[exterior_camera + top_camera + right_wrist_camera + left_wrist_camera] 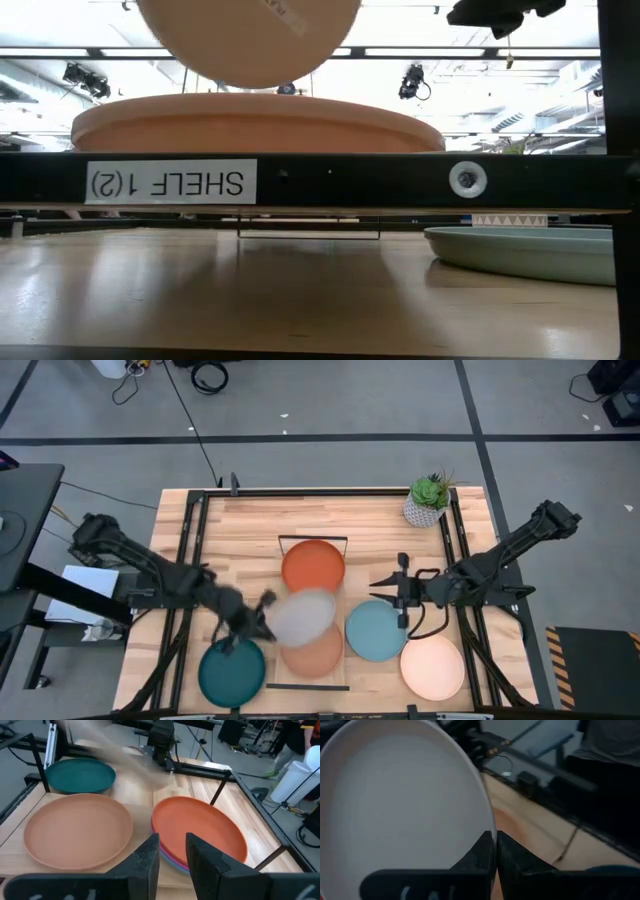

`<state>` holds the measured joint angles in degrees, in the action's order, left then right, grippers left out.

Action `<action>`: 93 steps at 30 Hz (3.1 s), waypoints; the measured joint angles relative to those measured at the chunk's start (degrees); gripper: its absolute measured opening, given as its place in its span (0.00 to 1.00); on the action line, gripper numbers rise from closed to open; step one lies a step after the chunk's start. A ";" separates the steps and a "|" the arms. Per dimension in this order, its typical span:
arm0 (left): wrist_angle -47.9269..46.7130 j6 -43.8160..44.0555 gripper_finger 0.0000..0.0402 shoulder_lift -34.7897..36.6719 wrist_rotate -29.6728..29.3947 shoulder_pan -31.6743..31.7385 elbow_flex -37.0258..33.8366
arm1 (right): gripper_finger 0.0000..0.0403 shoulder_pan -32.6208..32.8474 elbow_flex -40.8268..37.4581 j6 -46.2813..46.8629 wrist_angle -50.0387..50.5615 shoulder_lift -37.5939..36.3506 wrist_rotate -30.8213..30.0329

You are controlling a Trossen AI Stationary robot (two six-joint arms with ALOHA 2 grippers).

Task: Place and stack plates onto a shelf
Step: Stack the gray plate on top of the light brown plate on the shelf, then stack the dark green plate on top of the orange plate on the shelf

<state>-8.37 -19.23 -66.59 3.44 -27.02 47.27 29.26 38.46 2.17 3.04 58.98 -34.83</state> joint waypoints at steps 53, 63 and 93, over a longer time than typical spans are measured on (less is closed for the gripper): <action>-46.90 50.23 0.35 -16.41 -10.49 -10.03 12.00 | 0.25 0.04 0.02 2.37 2.63 -0.07 0.55; -34.73 52.70 0.35 -16.15 -2.04 -7.21 -0.33 | 0.25 0.03 0.02 2.46 2.86 -0.07 1.57; -51.37 57.46 0.03 3.31 0.63 6.63 0.82 | 0.25 0.04 0.00 2.72 2.96 -0.05 1.53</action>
<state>-59.74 38.24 -63.29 4.07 -20.39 48.08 29.30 38.46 4.89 6.00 58.94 -33.30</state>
